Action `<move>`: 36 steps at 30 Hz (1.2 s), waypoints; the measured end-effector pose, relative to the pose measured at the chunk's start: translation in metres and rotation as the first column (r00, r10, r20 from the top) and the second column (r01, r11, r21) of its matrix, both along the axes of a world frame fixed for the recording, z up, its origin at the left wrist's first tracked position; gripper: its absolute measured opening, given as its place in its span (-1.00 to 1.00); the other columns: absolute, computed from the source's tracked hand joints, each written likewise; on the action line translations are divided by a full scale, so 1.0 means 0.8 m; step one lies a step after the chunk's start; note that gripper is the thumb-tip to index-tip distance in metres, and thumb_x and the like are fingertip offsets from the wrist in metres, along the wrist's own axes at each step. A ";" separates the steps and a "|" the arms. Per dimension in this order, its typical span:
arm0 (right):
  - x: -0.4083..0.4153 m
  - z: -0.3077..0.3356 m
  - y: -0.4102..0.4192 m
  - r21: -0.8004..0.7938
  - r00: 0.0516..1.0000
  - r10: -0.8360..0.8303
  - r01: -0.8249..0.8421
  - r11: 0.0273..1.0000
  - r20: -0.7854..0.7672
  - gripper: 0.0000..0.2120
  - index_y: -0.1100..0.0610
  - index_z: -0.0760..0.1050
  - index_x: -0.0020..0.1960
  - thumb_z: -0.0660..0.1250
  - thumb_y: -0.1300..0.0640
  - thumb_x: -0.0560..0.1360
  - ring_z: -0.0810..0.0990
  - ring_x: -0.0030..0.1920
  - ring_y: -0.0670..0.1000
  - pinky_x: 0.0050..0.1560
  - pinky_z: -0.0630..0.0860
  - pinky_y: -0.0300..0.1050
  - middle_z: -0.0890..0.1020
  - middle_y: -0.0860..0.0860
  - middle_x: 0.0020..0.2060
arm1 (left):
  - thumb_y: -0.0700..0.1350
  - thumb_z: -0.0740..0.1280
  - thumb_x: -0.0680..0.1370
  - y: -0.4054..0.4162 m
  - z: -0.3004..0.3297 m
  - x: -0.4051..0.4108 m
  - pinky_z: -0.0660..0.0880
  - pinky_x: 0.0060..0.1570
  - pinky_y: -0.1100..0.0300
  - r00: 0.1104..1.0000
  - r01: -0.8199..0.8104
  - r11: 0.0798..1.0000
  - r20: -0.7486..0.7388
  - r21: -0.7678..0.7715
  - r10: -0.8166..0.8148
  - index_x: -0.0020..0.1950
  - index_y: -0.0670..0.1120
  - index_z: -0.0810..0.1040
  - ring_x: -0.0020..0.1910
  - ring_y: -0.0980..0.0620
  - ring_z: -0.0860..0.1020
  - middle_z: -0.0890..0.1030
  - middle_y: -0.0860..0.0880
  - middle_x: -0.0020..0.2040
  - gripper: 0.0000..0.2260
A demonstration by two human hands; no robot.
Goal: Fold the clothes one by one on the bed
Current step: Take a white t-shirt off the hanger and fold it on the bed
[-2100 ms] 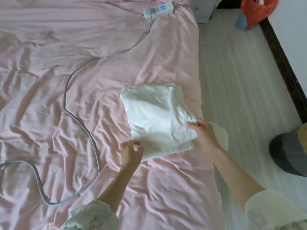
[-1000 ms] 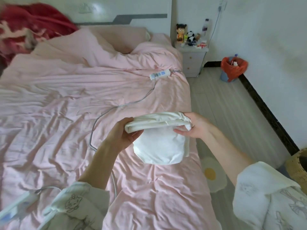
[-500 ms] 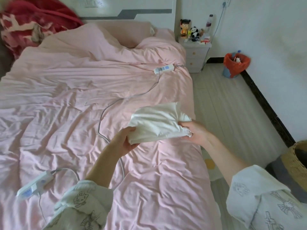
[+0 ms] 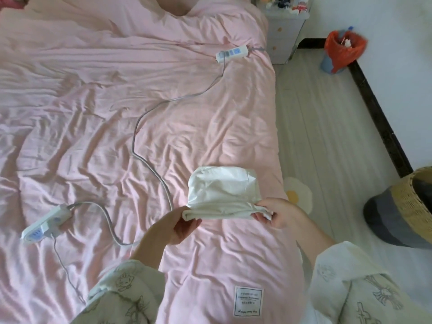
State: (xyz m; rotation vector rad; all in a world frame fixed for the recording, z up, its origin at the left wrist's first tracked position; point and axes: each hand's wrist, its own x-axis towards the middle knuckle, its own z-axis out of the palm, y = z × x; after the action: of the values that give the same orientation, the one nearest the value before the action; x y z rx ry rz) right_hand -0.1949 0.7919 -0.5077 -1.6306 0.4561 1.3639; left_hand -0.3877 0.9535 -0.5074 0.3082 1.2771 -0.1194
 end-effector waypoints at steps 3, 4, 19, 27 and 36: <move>0.027 0.007 0.033 0.056 0.989 -0.077 0.085 0.995 -0.123 -0.95 0.28 0.42 -0.09 0.23 0.30 0.54 0.62 -0.50 0.06 -0.54 0.53 -0.24 0.56 0.17 -0.33 | -0.23 0.24 0.52 0.029 -0.005 0.025 0.51 -0.61 0.26 0.993 -0.107 0.994 0.052 0.013 0.106 -0.14 -0.33 0.52 -0.55 -0.02 0.59 0.59 -0.21 -0.44 -0.84; 0.037 0.004 0.047 0.060 0.985 -0.102 0.111 0.992 -0.141 -0.92 0.30 0.43 -0.05 0.25 0.27 0.54 0.61 -0.53 0.07 -0.58 0.52 -0.23 0.58 0.18 -0.38 | -0.23 0.21 0.52 0.043 -0.010 0.038 0.53 -0.59 0.25 0.988 -0.142 0.989 0.069 0.036 0.139 -0.14 -0.33 0.51 -0.54 -0.03 0.60 0.59 -0.21 -0.45 -0.83; 0.051 -0.132 0.066 -0.099 0.957 0.086 -0.060 0.993 0.277 -0.65 0.19 0.50 -0.05 0.35 -0.12 0.46 0.57 -0.21 0.02 -0.31 0.44 -0.22 0.60 0.07 -0.15 | 0.16 0.37 0.47 0.076 -0.165 0.054 0.40 -0.32 0.21 0.922 0.324 0.882 -0.322 0.341 -0.214 0.04 -0.16 0.52 -0.09 -0.06 0.47 0.51 -0.11 -0.04 -0.61; 0.068 -0.124 0.089 -0.141 0.978 0.169 -0.152 0.978 0.119 -0.41 0.20 0.38 0.32 0.37 -0.13 0.44 0.54 -0.02 0.08 -0.07 0.47 -0.11 0.56 0.11 0.09 | 0.22 0.40 0.40 0.087 -0.167 0.064 0.46 -0.54 0.30 0.891 0.392 0.874 -0.356 0.288 -0.282 0.08 -0.18 0.48 -0.28 0.04 0.50 0.51 -0.09 -0.09 -0.49; 0.028 -0.073 0.030 0.057 0.996 0.085 -0.083 0.995 -0.033 -0.84 0.14 0.55 -0.07 0.26 0.07 0.54 0.66 -0.32 0.01 -0.30 0.55 -0.16 0.66 0.05 -0.26 | -0.11 0.33 0.50 0.072 -0.091 0.022 0.35 -0.35 0.20 0.852 0.523 0.849 -0.080 0.070 -0.518 -0.12 -0.17 0.49 -0.37 0.00 0.44 0.54 -0.09 -0.40 -0.87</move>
State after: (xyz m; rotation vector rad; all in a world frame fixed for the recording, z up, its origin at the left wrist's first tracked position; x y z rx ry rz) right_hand -0.1729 0.8155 -0.5658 -1.5977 0.3709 1.4577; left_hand -0.3702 1.0111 -0.5798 0.7334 1.2303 -0.5411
